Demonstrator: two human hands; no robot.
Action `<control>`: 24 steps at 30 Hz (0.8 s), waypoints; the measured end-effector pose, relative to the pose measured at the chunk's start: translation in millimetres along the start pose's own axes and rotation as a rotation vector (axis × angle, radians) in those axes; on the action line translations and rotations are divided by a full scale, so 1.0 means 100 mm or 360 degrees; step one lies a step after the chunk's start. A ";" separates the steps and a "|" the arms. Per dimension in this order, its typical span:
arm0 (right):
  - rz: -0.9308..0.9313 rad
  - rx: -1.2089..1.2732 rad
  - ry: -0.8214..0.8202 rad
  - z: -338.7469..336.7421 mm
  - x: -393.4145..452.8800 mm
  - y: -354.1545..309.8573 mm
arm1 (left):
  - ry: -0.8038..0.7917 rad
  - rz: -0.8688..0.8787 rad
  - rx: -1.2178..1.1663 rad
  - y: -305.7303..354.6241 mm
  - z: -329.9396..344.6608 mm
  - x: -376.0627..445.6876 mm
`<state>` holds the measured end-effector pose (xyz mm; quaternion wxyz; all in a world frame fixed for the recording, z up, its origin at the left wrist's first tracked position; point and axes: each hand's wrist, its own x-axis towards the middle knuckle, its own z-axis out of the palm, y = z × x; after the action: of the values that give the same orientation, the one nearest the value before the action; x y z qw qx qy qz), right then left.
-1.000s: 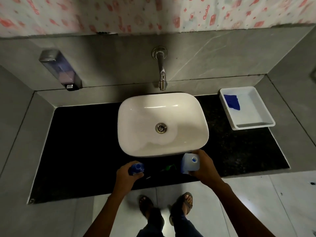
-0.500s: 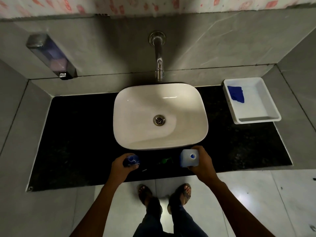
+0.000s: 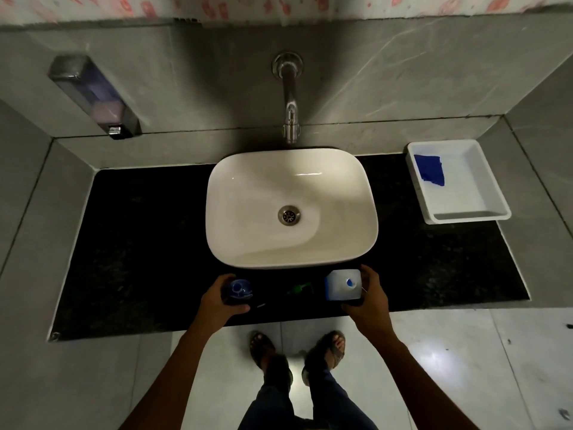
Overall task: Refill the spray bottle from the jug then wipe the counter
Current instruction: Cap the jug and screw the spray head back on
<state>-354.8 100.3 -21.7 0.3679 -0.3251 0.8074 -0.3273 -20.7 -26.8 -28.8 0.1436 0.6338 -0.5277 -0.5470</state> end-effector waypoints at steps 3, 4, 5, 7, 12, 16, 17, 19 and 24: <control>0.0139 0.0166 0.0100 0.07 -0.20 0.10 | 0.0017 -0.0027 -0.0061 -0.03 0.01 -0.03; 0.0186 0.0176 0.0160 0.11 -0.27 0.15 | 0.0033 -0.0028 -0.0072 -0.04 0.02 -0.04; 0.0229 0.0162 0.0199 0.16 -0.35 0.20 | 0.0049 -0.0024 -0.0072 -0.05 0.03 -0.04; 0.0275 0.0080 0.0116 0.31 -0.50 0.25 | 0.0062 -0.0010 -0.0062 -0.06 0.04 -0.06; -0.0099 -0.0101 -0.0407 0.71 -0.54 0.01 | 0.0032 0.0041 0.0012 -0.09 0.09 -0.09; -0.0497 -0.0440 -0.0465 0.95 -0.23 -0.31 | 0.0067 0.0122 0.0091 -0.07 0.14 -0.11; -0.0530 -0.0545 -0.0502 1.00 -0.14 -0.36 | 0.0091 0.0138 0.0103 -0.06 0.15 -0.12; -0.0570 -0.0731 -0.0546 1.09 0.00 -0.36 | 0.0123 0.0177 0.0122 -0.06 0.16 -0.11; -0.0576 -0.1103 -0.0467 1.18 0.04 -0.18 | 0.0116 0.0290 0.0206 -0.08 0.10 -0.14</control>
<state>-256.4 52.9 -69.6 0.2844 -0.6095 0.7386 -0.0457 -22.8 -8.3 -31.2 0.1705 0.6106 -0.6118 -0.4731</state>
